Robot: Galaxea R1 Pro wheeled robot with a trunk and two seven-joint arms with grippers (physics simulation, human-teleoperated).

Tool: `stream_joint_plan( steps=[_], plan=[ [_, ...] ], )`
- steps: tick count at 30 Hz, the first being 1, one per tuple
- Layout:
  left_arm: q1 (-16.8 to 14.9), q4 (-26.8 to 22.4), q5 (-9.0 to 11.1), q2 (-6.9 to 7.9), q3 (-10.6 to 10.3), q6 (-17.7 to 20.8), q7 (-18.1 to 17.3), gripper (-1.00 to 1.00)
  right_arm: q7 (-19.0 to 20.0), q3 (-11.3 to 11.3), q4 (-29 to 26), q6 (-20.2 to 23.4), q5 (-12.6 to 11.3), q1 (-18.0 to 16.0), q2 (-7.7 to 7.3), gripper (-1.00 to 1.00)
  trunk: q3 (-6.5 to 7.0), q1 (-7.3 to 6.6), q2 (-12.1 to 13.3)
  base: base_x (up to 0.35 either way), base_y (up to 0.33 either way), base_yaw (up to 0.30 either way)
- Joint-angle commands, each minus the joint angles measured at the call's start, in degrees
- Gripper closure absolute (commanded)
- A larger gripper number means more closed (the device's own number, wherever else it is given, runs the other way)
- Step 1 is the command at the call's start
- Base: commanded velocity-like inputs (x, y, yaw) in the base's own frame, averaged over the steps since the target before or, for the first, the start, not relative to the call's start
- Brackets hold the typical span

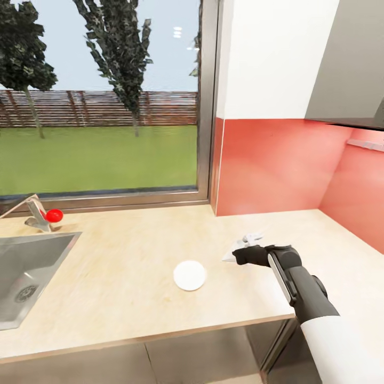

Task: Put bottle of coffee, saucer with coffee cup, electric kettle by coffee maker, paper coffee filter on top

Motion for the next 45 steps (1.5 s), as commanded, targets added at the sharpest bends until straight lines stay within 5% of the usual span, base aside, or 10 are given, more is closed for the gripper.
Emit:
stream_joint_plan(
  steps=[1,15,27,32,45],
  plan=[
    [-0.04,0.09,-0.24,0.0,0.36,-0.28,0.08,-1.0,0.24,0.04,-0.06,0.23,0.28,-0.05,-0.03,1.0,-0.02,0.02,-0.12,-0.232,0.235,0.0],
    [-0.13,-0.24,-0.23,-0.08,0.45,-0.28,0.08,-1.0,0.23,0.1,0.11,0.23,0.22,0.05,-0.03,1.0,1.22,0.02,-0.12,-0.162,0.212,0.013],
    [-0.13,-0.35,-0.24,-0.09,0.45,-0.28,0.14,-1.0,0.42,0.17,0.05,-0.48,0.21,0.23,-0.02,1.0,1.51,0.02,-0.12,-0.001,0.005,0.25],
    [-0.22,-0.42,-0.24,-0.08,0.45,-0.28,0.15,-1.0,0.26,0.09,0.04,-11.09,0.28,3.21,-0.03,1.0,1.67,0.02,-0.12,0.03,0.0,0.276],
    [-0.48,-0.53,0.41,-0.01,0.92,-0.44,0.29,-1.0,0.59,0.05,-0.14,-20.13,0.15,6.34,-0.15,1.0,2.11,0.02,-0.12,-0.182,0.027,0.274]
  ],
)
